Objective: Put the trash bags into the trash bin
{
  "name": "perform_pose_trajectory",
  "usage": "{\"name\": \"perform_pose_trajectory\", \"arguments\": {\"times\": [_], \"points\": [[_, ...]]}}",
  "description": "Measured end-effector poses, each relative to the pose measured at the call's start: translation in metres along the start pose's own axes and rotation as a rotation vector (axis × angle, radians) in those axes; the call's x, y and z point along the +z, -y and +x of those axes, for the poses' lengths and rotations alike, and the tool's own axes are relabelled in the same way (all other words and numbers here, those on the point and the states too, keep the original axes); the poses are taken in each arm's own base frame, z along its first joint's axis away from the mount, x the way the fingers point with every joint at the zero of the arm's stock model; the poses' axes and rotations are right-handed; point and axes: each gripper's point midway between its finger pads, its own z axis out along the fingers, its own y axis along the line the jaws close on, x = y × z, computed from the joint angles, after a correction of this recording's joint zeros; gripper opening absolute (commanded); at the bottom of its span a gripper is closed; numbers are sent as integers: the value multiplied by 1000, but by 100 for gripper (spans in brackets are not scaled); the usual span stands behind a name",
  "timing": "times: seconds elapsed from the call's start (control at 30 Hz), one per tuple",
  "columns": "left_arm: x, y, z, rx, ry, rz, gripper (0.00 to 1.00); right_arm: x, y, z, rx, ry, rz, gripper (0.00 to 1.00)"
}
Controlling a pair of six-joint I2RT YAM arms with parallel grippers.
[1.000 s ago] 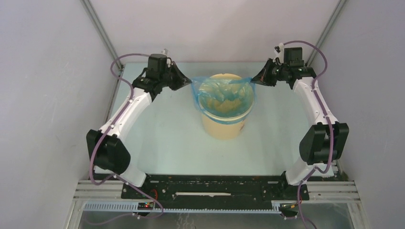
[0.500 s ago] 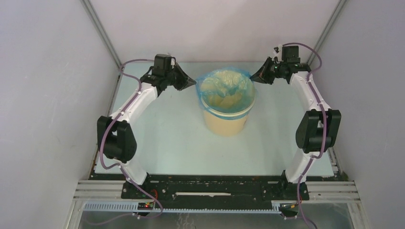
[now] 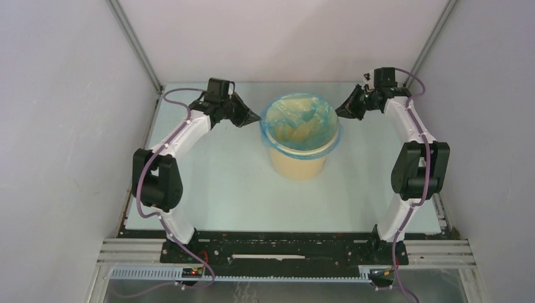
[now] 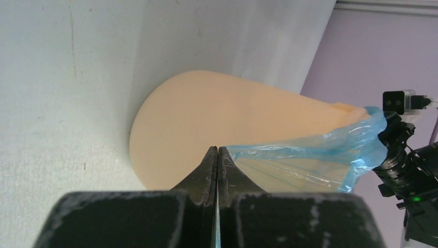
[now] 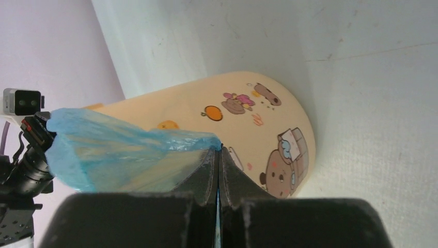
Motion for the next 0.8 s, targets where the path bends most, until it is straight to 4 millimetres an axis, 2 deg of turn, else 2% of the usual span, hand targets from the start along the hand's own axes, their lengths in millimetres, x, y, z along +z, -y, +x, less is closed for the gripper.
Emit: {"name": "perform_pose_trajectory", "arguments": {"times": [0.13, 0.4, 0.53, 0.6, 0.7, 0.8], "points": [[1, -9, 6, -15, -27, -28, 0, 1, 13, 5, 15, -16, 25, 2], [4, -23, 25, -7, -110, -28, 1, 11, 34, 29, 44, -78, 32, 18], [4, -35, 36, 21, -159, -29, 27, 9, 35, 32, 35, -90, 30, 36], [-1, -38, 34, 36, -153, -24, 40, 5, 34, 33, 26, -90, 31, 45], [-23, -35, 27, 71, -112, 0, 61, -12, 26, 36, -4, -74, 39, 53], [-56, -19, 18, 118, -36, 56, 69, -36, 14, 39, -54, -34, 48, 59]]}}
